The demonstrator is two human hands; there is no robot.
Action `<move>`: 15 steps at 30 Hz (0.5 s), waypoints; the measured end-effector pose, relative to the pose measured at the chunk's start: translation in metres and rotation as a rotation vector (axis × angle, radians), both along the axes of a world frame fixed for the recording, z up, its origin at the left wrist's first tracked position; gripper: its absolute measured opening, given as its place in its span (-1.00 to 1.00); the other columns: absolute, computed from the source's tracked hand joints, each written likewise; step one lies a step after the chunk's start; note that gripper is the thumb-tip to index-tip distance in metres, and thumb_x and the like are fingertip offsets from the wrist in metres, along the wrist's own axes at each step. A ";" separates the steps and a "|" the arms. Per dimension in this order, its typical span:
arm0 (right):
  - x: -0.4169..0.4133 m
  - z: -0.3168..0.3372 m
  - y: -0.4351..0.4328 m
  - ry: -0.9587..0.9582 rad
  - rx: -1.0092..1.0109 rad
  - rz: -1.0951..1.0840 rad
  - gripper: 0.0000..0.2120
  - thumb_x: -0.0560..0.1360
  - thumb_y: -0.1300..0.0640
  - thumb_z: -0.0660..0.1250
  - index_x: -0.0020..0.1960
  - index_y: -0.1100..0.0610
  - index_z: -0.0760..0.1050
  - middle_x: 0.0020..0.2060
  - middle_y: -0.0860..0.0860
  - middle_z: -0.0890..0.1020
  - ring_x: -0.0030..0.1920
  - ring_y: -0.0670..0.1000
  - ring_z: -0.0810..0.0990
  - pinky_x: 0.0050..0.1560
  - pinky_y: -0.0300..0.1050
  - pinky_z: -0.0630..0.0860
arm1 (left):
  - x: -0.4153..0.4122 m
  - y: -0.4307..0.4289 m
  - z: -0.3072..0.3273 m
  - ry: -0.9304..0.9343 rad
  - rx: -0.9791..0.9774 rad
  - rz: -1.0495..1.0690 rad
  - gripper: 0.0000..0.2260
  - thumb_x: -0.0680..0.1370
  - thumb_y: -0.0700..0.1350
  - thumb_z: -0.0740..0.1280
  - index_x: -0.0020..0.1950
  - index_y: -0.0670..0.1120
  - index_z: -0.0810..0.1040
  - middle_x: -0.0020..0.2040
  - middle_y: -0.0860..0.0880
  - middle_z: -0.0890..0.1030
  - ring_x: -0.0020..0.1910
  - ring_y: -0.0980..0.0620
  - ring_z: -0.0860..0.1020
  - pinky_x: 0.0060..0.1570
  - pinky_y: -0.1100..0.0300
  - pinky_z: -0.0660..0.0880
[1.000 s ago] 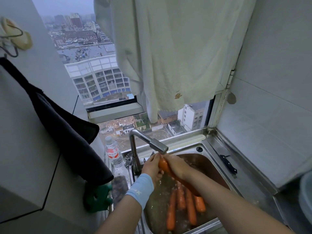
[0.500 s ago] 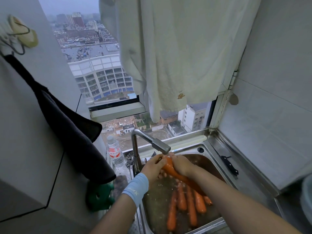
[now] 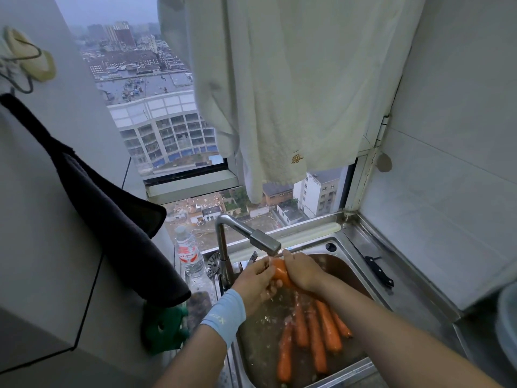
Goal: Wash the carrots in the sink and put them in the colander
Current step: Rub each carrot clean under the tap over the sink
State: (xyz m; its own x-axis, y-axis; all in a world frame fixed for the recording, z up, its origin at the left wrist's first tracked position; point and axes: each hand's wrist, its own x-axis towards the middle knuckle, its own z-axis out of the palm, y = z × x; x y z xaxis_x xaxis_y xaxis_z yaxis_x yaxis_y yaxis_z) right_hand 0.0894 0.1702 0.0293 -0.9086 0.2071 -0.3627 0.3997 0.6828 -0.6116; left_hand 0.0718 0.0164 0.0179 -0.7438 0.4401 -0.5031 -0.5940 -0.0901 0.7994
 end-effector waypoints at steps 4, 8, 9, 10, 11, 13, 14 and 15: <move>0.002 0.006 0.001 -0.089 -0.321 -0.084 -0.34 0.74 -0.11 -0.11 0.09 0.31 0.62 -0.12 0.27 0.71 -0.12 0.23 0.69 -0.04 0.03 0.61 | 0.000 0.003 -0.004 0.103 -0.092 0.025 -0.72 0.65 -0.07 0.30 0.36 -0.08 0.48 -0.23 -0.16 0.57 -0.38 0.03 0.53 -0.33 0.19 0.48; -0.005 0.004 -0.007 -0.096 -0.251 -0.015 -0.55 0.73 -0.07 -0.01 0.34 0.20 0.48 0.06 0.25 0.68 0.04 0.26 0.68 0.10 0.15 0.59 | -0.002 0.007 0.007 0.229 -0.337 -0.008 -0.72 0.65 0.10 0.24 0.27 -0.03 0.46 -0.26 -0.16 0.59 -0.42 -0.02 0.52 -0.34 0.14 0.48; -0.008 0.002 -0.008 -0.064 -0.184 -0.007 -0.60 0.72 -0.01 0.03 0.41 0.16 0.41 0.17 0.24 0.65 0.15 0.25 0.63 0.20 0.14 0.54 | -0.003 0.007 0.011 0.267 -0.429 -0.053 -0.72 0.66 0.14 0.21 0.24 -0.02 0.43 -0.20 -0.18 0.62 -0.42 -0.04 0.54 -0.35 0.15 0.49; -0.008 0.001 -0.010 -0.017 -0.097 0.029 -0.62 0.72 0.02 0.03 0.43 0.16 0.40 0.23 0.24 0.62 0.21 0.25 0.60 0.26 0.11 0.50 | -0.004 0.007 0.016 0.285 -0.496 -0.093 -0.70 0.65 0.17 0.19 0.23 -0.01 0.40 -0.13 -0.19 0.64 -0.40 -0.07 0.58 -0.34 0.14 0.52; -0.009 -0.001 -0.011 0.000 -0.028 0.074 -0.61 0.72 0.03 0.01 0.41 0.17 0.42 0.25 0.25 0.60 0.23 0.25 0.58 0.27 0.08 0.48 | -0.005 0.006 0.018 0.274 -0.530 -0.125 -0.67 0.64 0.20 0.19 0.24 -0.02 0.38 -0.07 -0.20 0.65 -0.36 -0.11 0.63 -0.31 0.12 0.55; -0.009 0.001 -0.009 0.012 0.050 0.095 -0.54 0.72 -0.02 -0.07 0.32 0.18 0.50 0.23 0.25 0.61 0.21 0.23 0.57 0.20 0.04 0.47 | -0.009 0.004 0.021 0.218 -0.497 -0.191 -0.59 0.59 0.25 0.26 0.27 0.00 0.35 0.00 -0.22 0.66 -0.22 -0.20 0.70 -0.14 0.01 0.63; -0.009 0.001 -0.006 0.019 0.070 0.077 -0.50 0.71 -0.06 -0.09 0.28 0.19 0.52 0.22 0.24 0.61 0.20 0.22 0.57 0.17 0.04 0.46 | -0.010 0.002 0.021 0.196 -0.446 -0.232 -0.58 0.58 0.22 0.31 0.29 0.01 0.34 0.02 -0.24 0.67 -0.16 -0.21 0.70 -0.03 -0.05 0.62; -0.010 0.001 -0.005 0.020 0.069 0.048 -0.48 0.71 -0.08 -0.11 0.28 0.18 0.52 0.22 0.23 0.61 0.20 0.22 0.57 0.16 0.05 0.45 | -0.011 0.001 0.021 0.193 -0.395 -0.284 -0.60 0.59 0.14 0.35 0.32 0.00 0.33 0.03 -0.26 0.67 -0.13 -0.20 0.70 0.06 -0.09 0.61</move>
